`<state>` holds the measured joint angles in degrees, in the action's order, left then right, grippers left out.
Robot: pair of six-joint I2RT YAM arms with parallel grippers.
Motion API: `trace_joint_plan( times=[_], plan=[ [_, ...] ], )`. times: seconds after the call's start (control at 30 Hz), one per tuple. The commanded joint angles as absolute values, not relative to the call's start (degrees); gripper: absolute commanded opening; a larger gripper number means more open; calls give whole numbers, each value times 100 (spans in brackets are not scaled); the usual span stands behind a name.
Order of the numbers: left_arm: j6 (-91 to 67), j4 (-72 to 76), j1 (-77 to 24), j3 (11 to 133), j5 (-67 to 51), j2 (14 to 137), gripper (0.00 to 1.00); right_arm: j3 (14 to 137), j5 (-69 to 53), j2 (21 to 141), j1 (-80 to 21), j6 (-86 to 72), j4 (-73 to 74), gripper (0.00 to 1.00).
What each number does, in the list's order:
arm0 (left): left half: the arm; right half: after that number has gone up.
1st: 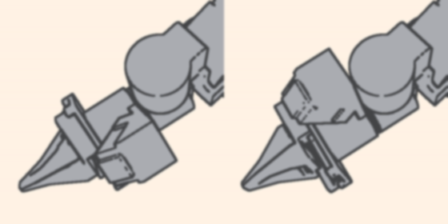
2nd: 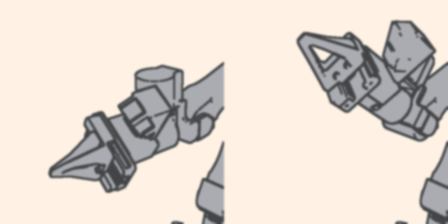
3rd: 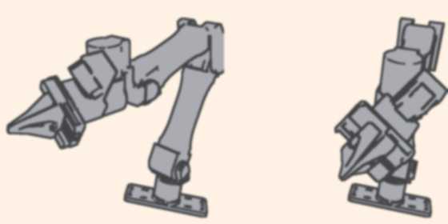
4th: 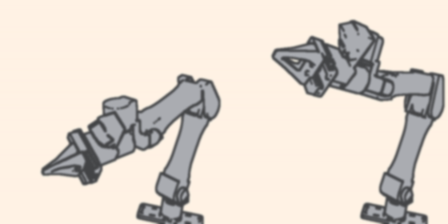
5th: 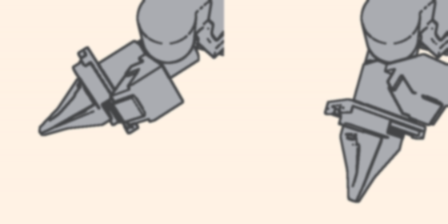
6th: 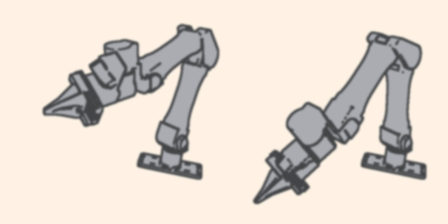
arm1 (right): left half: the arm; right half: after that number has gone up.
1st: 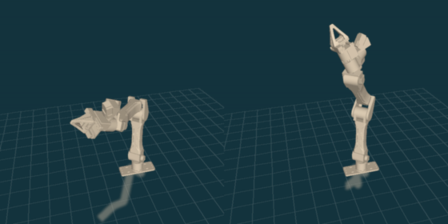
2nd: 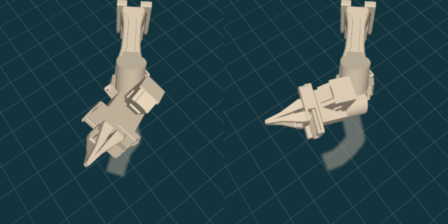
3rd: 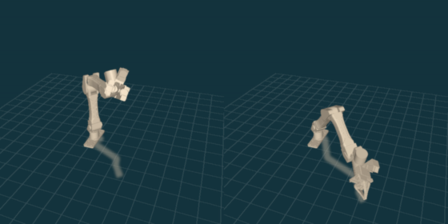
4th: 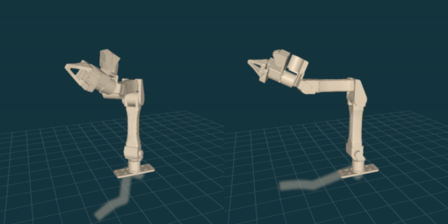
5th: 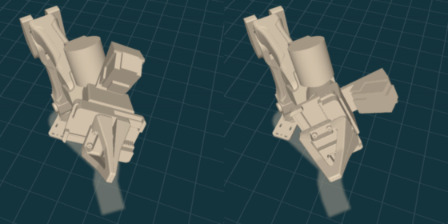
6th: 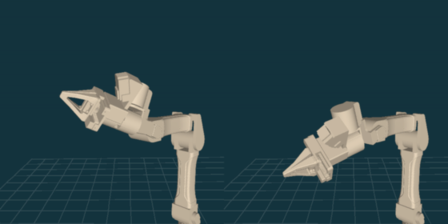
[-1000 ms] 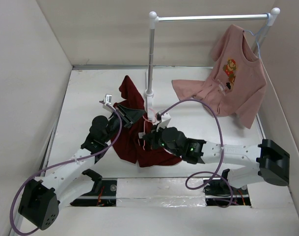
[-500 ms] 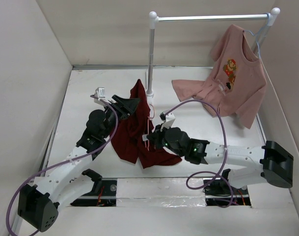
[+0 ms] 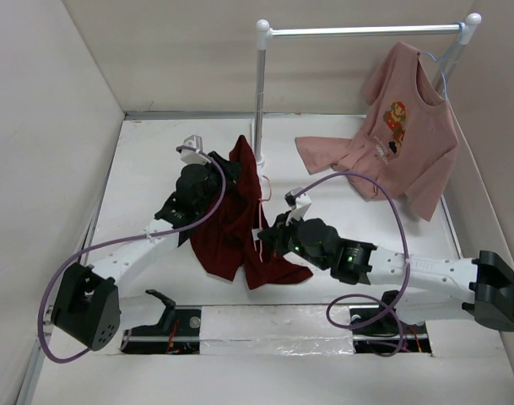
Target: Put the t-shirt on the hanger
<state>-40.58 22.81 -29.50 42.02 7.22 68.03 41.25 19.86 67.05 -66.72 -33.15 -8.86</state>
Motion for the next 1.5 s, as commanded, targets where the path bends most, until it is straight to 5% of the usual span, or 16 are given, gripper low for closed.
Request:
trace_joint_plan(
  times=[0.0,0.37,0.67,0.8,1.23,1.47],
  plan=[
    [-3587,2724,-2909,4675,1098,6925,29,4069,1872,6390,-6662,-3252,-906,0],
    [-2866,2505,-2707,5536,1144,7962,44,4034,1687,6135,-6609,-3226,-739,0],
    [-2716,2715,-2628,5739,722,8464,34,4043,1609,5941,-6557,-3199,-686,0],
    [-2593,2655,-2628,6046,817,8744,0,4052,1573,5906,-6504,-3199,-633,0],
    [-2839,1960,-1793,6864,950,9079,0,3832,1196,5415,-6504,-3322,-115,0],
    [-3111,3549,-1793,5276,-728,8272,0,3946,1292,5203,-6451,-3226,246,0]
  ],
)
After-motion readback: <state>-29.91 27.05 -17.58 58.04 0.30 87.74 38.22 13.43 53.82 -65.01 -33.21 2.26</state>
